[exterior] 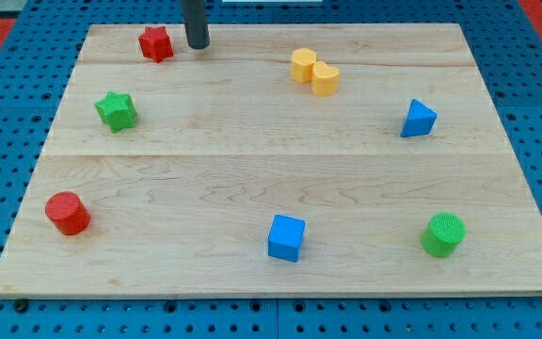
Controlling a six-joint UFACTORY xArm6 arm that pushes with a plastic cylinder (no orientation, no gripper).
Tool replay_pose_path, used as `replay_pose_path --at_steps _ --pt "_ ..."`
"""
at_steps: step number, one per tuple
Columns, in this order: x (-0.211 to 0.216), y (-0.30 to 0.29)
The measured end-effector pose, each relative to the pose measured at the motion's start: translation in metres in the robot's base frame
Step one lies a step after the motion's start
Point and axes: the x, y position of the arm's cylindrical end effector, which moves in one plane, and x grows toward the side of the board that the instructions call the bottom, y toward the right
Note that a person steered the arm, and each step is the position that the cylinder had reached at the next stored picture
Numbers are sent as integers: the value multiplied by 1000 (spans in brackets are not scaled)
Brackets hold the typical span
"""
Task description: Push the red star closer to the red circle
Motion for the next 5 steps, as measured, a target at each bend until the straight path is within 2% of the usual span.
replay_pose_path --at_steps 1,2,3,4,5 --pt "-22 -20" --pt "-22 -66" --pt "-6 -52" --pt "37 -46" --pt "48 -40"
